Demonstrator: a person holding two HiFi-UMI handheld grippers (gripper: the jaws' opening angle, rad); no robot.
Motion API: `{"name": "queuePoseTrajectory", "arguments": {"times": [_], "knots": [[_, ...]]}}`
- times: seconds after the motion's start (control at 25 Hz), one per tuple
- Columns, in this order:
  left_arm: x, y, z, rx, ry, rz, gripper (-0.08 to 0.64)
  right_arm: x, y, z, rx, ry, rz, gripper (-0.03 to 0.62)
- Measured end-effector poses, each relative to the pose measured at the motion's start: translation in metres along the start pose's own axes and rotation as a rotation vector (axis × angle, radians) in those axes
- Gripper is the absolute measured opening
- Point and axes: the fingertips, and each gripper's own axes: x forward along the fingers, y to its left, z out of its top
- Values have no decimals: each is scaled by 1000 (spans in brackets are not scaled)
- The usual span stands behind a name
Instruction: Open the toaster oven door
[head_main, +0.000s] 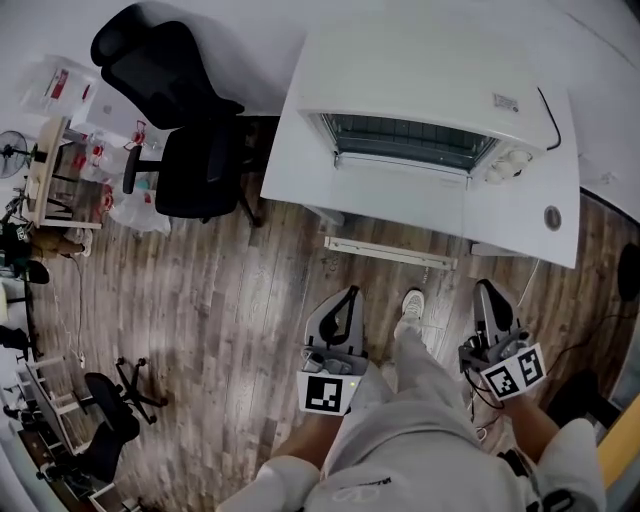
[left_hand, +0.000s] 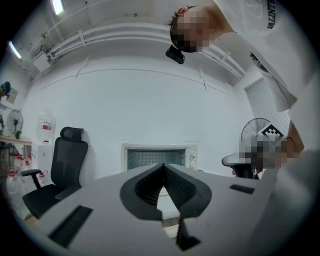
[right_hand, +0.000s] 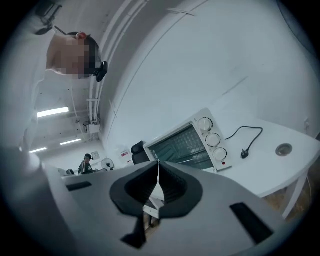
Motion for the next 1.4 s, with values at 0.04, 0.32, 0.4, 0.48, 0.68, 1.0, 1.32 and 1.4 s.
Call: {"name": "queuePoseTrajectory", "arguments": {"times": [0.04,0.32,0.4,0.48,0.68,1.0,1.32,1.4], "knots": [[-7,0,3,-2,-7,-6,6,-2,8,2,-15,-14,-8,20],[-70,2,17,-13,-40,-92,6,-43,75,-5,-48,-111,-91,20],[-95,2,24,-13,-48,-121,6,-64,100,-8,-64,-134,-112,20],[-120,4,32,-8,-59,-146,6,-82,125,-10,-80,-158,-130,20],[-170,3,46,-12,-77,-219,6,-121,178,-18,-108,-195,-189,20],[-219,-11,52,-33,-50,-252,6,-174,225,-16,-185,-198,-259,20],[-245,-46,46,-24,-42,-233,6,-228,219,-12,-189,-225,-285,20],[-256,-60,49,-16,-51,-219,6,-244,219,-10,-191,-238,-272,20]]}}
